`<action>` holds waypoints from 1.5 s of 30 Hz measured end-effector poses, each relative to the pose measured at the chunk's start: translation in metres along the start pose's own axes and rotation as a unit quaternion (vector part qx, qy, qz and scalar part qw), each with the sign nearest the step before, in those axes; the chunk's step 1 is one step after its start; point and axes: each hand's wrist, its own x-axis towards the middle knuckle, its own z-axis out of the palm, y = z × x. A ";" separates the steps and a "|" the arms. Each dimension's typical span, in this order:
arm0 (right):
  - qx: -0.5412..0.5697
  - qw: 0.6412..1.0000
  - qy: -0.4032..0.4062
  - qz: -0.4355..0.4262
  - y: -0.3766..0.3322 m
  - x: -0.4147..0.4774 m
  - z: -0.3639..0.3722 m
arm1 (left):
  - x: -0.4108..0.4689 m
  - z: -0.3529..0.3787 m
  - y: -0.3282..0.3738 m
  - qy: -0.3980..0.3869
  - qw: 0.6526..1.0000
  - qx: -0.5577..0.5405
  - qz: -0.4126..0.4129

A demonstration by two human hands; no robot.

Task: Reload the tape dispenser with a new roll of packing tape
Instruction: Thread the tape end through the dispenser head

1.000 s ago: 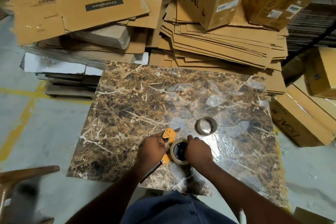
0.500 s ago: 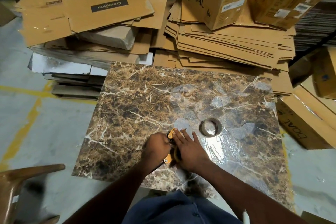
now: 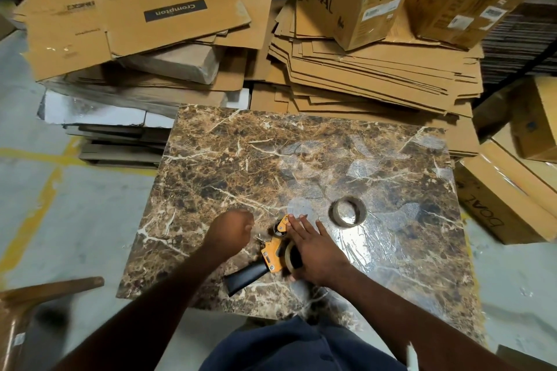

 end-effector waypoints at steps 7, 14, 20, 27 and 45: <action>-0.001 1.000 0.003 -0.009 0.001 0.000 -0.002 | 0.035 -0.025 0.004 -0.018 0.961 0.234 0.149; 0.004 1.000 0.005 -0.025 0.007 0.004 -0.004 | 0.075 -0.045 0.013 -0.050 0.909 0.352 0.217; 0.017 0.999 0.027 -0.029 0.014 0.007 -0.003 | 0.091 -0.042 0.028 -0.030 0.913 0.326 0.244; 0.221 0.935 0.244 0.131 0.013 0.038 -0.023 | 0.115 -0.040 0.049 -0.074 0.924 0.248 0.283; 0.432 0.852 0.115 0.274 0.015 0.117 -0.051 | 0.130 -0.040 0.079 -0.154 0.934 0.255 0.196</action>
